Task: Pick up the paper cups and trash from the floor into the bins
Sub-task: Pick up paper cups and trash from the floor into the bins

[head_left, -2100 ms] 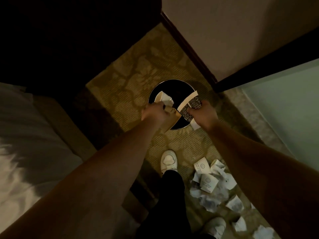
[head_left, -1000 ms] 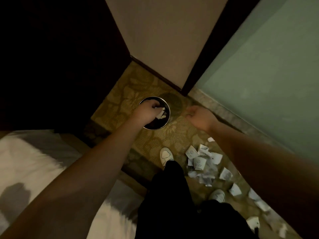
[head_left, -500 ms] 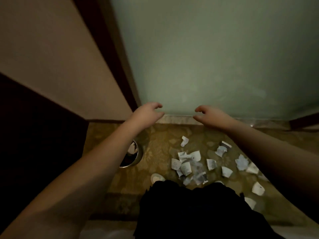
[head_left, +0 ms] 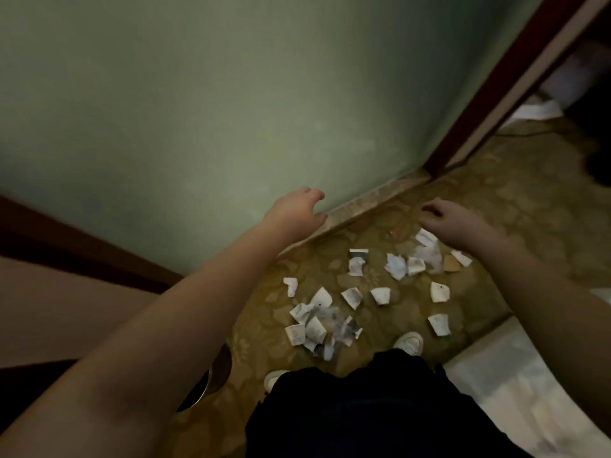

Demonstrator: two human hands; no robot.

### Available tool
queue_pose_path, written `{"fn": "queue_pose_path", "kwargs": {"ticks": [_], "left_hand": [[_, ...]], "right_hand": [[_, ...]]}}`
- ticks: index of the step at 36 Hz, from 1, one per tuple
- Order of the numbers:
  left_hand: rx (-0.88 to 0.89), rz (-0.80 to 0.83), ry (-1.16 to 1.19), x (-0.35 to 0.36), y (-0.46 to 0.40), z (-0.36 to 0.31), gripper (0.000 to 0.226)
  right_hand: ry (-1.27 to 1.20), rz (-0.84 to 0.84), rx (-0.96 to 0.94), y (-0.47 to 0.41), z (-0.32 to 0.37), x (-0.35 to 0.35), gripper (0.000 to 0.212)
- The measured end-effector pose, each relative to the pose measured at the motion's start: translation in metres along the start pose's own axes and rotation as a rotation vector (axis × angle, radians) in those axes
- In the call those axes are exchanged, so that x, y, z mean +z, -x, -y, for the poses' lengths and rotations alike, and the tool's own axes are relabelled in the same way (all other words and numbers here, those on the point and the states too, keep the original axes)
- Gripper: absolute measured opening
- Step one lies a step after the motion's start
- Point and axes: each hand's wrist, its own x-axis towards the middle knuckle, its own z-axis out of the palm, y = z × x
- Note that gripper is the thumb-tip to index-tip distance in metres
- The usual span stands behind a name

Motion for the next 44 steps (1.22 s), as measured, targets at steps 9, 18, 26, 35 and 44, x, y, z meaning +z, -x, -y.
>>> {"fn": "queue_pose_path", "kwargs": {"ticks": [9, 18, 26, 35, 44], "left_hand": [[0.028, 0.122, -0.048, 0.058, -0.071, -0.14, 0.049], [0.061, 0.243, -0.063, 0.125, -0.134, -0.287, 0.045], [0.058, 0.301, -0.069, 0.163, -0.171, -0.369, 0.042], [0.015, 0.286, -0.121, 0.173, -0.226, -0.396, 0.041], [0.091, 0.312, -0.18, 0.172, -0.301, -0.424, 0.043]], "right_hand": [[-0.205, -0.006, 0.17, -0.016, -0.182, -0.044, 0.048], [-0.292, -0.002, 0.306, -0.026, -0.353, -0.078, 0.045], [-0.385, -0.01, 0.379, -0.026, -0.448, -0.087, 0.048], [-0.424, -0.026, 0.406, -0.046, -0.472, -0.093, 0.045], [-0.487, -0.04, 0.466, -0.09, -0.48, -0.099, 0.046]]}}
